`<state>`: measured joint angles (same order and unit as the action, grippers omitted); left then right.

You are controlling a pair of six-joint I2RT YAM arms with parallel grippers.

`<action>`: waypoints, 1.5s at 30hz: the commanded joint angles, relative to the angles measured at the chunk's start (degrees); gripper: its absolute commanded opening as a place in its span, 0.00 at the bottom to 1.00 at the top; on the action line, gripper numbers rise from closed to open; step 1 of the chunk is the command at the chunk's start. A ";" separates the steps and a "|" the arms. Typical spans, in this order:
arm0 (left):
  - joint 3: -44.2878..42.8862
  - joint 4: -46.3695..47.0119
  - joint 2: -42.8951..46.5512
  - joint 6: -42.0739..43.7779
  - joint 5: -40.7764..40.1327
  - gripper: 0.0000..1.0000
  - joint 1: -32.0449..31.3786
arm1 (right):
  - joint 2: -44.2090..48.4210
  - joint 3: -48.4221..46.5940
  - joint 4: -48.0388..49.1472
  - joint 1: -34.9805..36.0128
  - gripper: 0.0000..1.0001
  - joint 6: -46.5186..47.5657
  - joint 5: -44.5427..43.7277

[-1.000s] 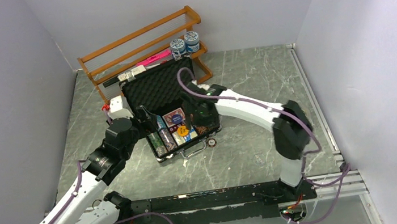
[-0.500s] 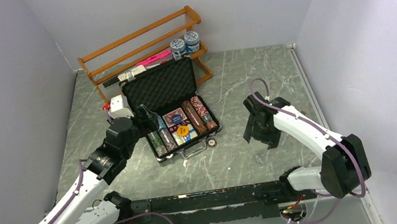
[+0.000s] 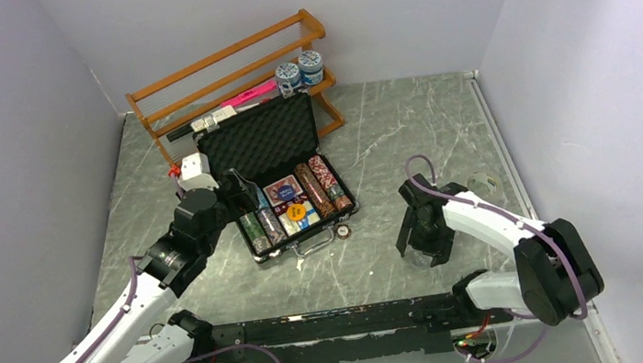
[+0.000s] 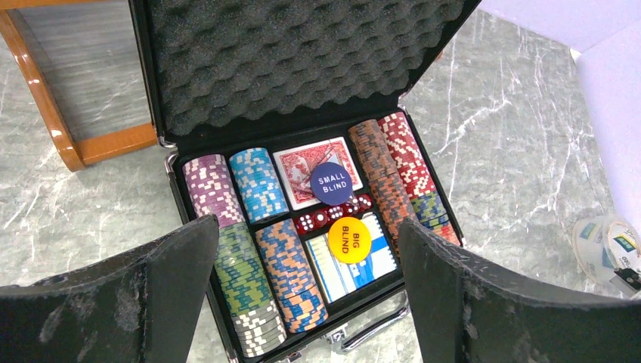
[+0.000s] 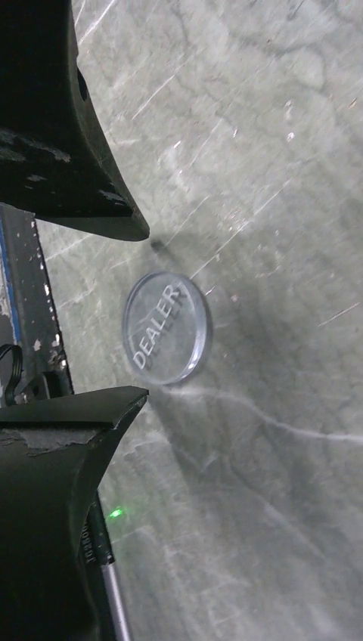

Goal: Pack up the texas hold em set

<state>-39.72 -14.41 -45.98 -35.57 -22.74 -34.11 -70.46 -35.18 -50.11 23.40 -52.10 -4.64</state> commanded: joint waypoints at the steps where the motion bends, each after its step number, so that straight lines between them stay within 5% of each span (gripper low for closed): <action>1: -0.78 1.58 0.53 0.84 0.59 0.93 0.01 | -1.70 0.14 5.57 -0.28 0.73 0.82 -0.81; 11: -1.32 0.83 0.90 1.53 -0.28 0.93 0.01 | -4.21 2.05 9.11 -1.10 0.67 1.29 -2.53; 15: -1.57 0.62 0.81 1.60 -0.24 0.93 0.01 | -4.40 2.60 10.17 -1.25 0.54 1.12 -1.99; 26: -1.56 1.21 0.19 0.98 0.59 0.93 0.01 | -2.39 -4.50 6.82 -0.68 0.44 1.63 0.44; 34: -2.05 0.77 0.53 0.72 0.01 0.93 0.01 | -6.05 -17.98 7.77 10.71 0.44 -2.03 0.87; 45: -3.76 -2.12 1.74 1.49 -1.65 0.93 0.01 | -27.09 -39.74 15.22 24.37 0.44 1.84 -1.92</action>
<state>-40.64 -15.79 -45.56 -34.92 -22.98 -34.09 -92.42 -67.64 -38.41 45.78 -52.58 -4.60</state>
